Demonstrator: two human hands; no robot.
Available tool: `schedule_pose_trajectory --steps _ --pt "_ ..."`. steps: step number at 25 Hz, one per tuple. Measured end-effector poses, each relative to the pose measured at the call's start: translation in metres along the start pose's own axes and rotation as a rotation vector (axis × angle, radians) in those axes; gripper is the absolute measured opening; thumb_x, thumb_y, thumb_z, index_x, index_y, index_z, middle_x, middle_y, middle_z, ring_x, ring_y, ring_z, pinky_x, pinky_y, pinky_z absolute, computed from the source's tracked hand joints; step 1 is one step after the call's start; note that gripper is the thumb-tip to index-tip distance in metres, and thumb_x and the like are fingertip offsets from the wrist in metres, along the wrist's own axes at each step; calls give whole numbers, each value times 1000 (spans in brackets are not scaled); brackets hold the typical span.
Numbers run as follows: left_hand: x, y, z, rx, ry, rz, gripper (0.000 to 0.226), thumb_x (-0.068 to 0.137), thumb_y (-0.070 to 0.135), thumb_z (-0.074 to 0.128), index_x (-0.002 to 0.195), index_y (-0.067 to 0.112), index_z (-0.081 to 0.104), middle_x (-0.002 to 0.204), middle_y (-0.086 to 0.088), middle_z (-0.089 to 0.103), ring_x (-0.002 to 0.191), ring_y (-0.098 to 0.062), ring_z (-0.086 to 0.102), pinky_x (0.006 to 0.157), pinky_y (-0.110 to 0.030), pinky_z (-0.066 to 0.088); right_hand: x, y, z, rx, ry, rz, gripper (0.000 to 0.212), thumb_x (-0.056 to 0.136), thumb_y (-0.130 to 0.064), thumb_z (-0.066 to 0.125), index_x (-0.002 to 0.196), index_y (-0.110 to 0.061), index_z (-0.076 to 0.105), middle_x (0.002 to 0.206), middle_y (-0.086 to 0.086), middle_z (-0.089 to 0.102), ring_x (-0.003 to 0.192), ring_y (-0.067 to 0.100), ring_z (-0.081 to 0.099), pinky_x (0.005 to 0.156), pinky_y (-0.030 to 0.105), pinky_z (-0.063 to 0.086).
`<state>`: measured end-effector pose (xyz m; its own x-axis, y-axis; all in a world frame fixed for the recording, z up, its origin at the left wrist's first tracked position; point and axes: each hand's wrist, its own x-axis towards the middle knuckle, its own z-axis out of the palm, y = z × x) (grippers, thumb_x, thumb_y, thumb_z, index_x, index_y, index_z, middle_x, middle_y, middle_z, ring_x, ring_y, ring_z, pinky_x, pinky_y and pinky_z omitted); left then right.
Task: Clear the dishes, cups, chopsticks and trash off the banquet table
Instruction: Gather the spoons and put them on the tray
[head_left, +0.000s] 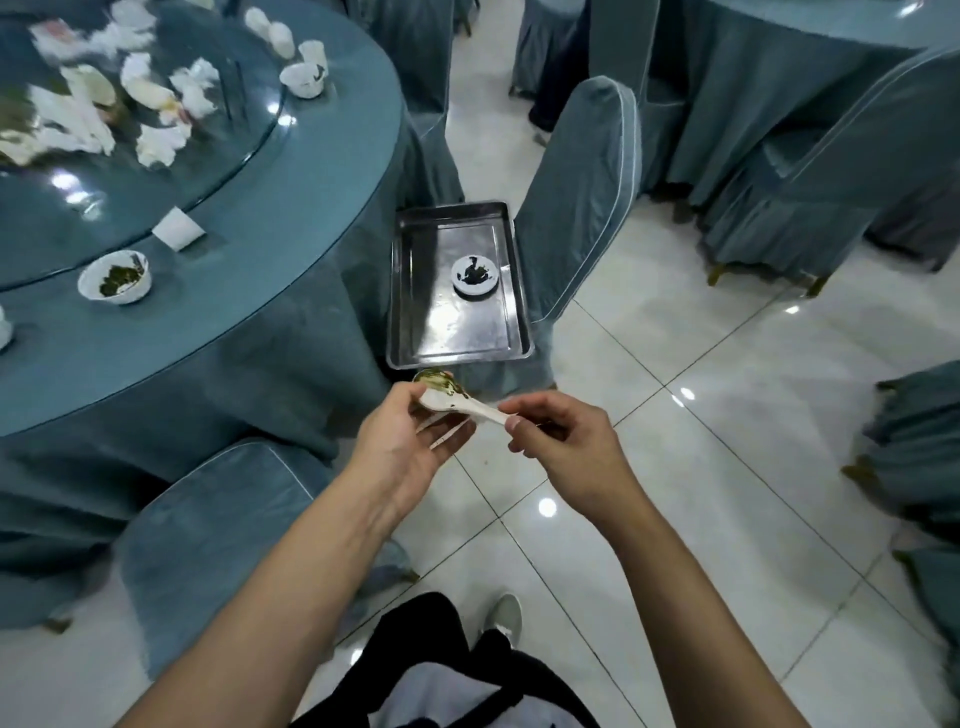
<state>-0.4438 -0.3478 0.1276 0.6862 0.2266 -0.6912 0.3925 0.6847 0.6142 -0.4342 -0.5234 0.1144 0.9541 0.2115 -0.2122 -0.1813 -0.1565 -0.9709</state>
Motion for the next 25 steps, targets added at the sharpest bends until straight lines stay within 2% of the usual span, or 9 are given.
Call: schedule_pose_trajectory --steps 6,9,12,14,17,19,22,25 --pt "40 21 7 -14 111 57 16 97 9 53 99 1 67 93 -19 69 75 -26 69 71 -39 61 66 -3 -1 1 -47 15 18 90 -9 72 90 -26 78 81 4 74 72 13 68 71 22 56" --pt "63 33 15 -29 113 66 21 99 9 51 114 1 64 101 -20 70 80 -28 70 74 -40 61 101 -6 0 4 -20 23 19 90 -8 72 86 -25 78 77 3 73 70 12 67 73 27 57" --pt "92 48 27 -32 100 49 25 100 10 51 119 -3 62 107 -23 71 86 -30 70 75 -38 62 141 -12 1 1 3 32 15 91 -7 72 88 -21 78 79 0 75 72 8 68 76 26 60" --pt "112 65 40 -36 102 43 24 100 10 51 117 -3 62 100 -23 73 82 -29 70 74 -38 62 170 -19 1 -17 20 35 13 91 -7 72 90 -19 78 82 0 76 74 9 69 76 27 61" --pt "147 95 56 -31 123 47 18 99 9 53 108 0 65 88 -18 75 73 -26 71 75 -37 61 221 -33 7 -7 32 35 16 91 -4 70 88 -18 77 80 -4 76 71 7 69 68 19 56" --pt "167 114 60 -17 135 45 17 98 9 55 103 2 69 87 -16 75 76 -27 70 74 -37 61 252 -39 15 6 39 38 17 92 -1 67 89 -14 77 76 -6 75 68 4 68 66 15 53" --pt "198 138 64 5 141 34 19 97 9 57 104 0 72 93 -18 75 81 -28 67 71 -36 61 289 -42 26 -19 52 78 17 94 -3 66 91 -15 77 78 -3 75 70 8 69 68 18 55" --pt "225 150 69 13 154 22 19 98 11 57 102 1 73 90 -15 76 84 -27 68 76 -38 60 317 -41 29 -15 56 99 17 95 -4 65 91 -16 77 75 -3 74 67 7 68 64 16 53"
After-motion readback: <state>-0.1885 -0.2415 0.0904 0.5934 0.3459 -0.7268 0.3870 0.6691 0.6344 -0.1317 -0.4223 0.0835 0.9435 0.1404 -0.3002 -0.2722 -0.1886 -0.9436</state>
